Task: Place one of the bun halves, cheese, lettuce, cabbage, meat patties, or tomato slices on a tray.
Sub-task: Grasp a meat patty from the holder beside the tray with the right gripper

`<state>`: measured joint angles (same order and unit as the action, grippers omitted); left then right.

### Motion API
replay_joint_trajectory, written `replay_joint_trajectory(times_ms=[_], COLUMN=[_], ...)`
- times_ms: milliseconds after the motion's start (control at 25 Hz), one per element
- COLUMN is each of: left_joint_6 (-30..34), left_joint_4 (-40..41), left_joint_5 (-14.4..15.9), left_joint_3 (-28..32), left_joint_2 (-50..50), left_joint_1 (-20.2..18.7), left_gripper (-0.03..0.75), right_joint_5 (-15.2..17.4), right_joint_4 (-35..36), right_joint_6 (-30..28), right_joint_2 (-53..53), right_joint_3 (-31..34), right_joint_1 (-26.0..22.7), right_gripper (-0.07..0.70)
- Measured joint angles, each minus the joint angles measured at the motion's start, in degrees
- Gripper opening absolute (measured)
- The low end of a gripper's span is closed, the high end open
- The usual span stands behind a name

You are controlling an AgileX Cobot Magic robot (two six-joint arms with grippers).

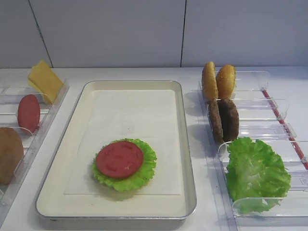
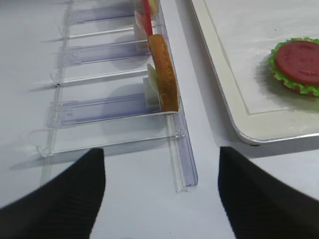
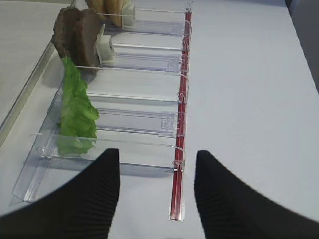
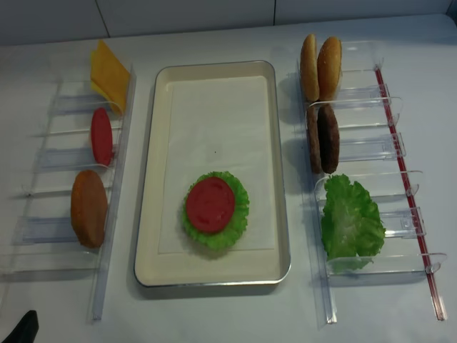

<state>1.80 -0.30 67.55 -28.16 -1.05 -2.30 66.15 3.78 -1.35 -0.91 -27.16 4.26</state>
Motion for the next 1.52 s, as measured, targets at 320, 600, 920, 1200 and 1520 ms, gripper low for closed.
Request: replay_joint_trajectory(times_ms=[320,600,920,1200,1520], left_joint_6=[0.0,0.0,0.0,0.0,0.0], left_joint_4=[0.0,0.0,0.0,0.0,0.0], left_joint_5=[0.0,0.0,0.0,0.0,0.0], left_joint_3=[0.0,0.0,0.0,0.0,0.0], left_joint_2=[0.0,0.0,0.0,0.0,0.0], left_joint_1=[0.0,0.0,0.0,0.0,0.0], left_gripper=[0.440,0.440,0.440,0.440,0.440], right_joint_5=[0.0,0.0,-0.5,-2.2,-2.5], right_joint_4=[0.0,-0.1,-0.1,-3.2,-2.0], right_joint_6=[-0.1,-0.1,-4.4,-5.1,-5.0], right_joint_2=[0.0,0.0,0.0,4.1,15.5], right_joint_3=[0.0,0.0,0.0,-4.2,-12.8], right_joint_1=[0.0,0.0,0.0,0.0,0.0], right_gripper=[0.379,0.379,0.379,0.379,0.379])
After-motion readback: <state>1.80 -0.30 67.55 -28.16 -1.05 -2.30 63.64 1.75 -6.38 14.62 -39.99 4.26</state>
